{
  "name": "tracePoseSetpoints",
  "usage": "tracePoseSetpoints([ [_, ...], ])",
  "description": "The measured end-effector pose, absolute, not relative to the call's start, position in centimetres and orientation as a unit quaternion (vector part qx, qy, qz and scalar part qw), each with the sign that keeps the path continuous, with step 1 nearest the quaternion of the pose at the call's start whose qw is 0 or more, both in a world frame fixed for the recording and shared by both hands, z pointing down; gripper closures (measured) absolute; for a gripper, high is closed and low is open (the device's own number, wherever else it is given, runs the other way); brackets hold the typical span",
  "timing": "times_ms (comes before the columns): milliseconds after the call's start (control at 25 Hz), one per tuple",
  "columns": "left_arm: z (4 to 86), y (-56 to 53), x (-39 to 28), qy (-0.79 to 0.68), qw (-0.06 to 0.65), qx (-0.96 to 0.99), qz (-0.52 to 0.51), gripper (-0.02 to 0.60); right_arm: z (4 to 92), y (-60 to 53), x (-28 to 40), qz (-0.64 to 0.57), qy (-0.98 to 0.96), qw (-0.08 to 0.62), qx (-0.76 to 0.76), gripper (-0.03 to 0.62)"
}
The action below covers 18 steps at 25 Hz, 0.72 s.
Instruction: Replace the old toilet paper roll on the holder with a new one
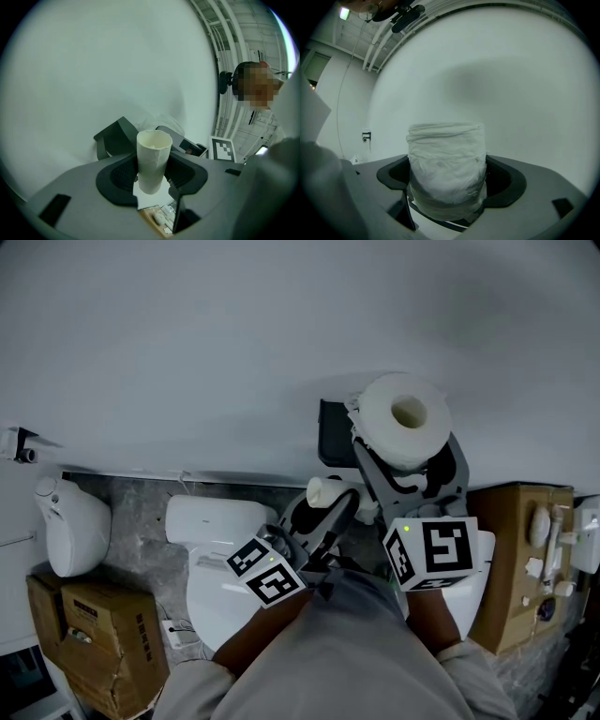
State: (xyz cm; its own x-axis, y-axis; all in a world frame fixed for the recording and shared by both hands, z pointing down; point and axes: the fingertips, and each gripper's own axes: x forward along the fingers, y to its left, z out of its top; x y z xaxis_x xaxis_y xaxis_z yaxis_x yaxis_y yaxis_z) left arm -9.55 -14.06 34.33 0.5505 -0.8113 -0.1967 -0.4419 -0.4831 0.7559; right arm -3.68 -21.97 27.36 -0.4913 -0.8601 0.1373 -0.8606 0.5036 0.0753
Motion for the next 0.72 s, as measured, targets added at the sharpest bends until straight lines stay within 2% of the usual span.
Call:
tracePoseSetpoints([
  [720, 33.9, -12.1, -8.4, -0.395, 0.322, 0.813, -0.282, 0.403, 25.8, -18.9, -1.6, -0.005, -0.877, 0.056, 0.477, 0.131],
])
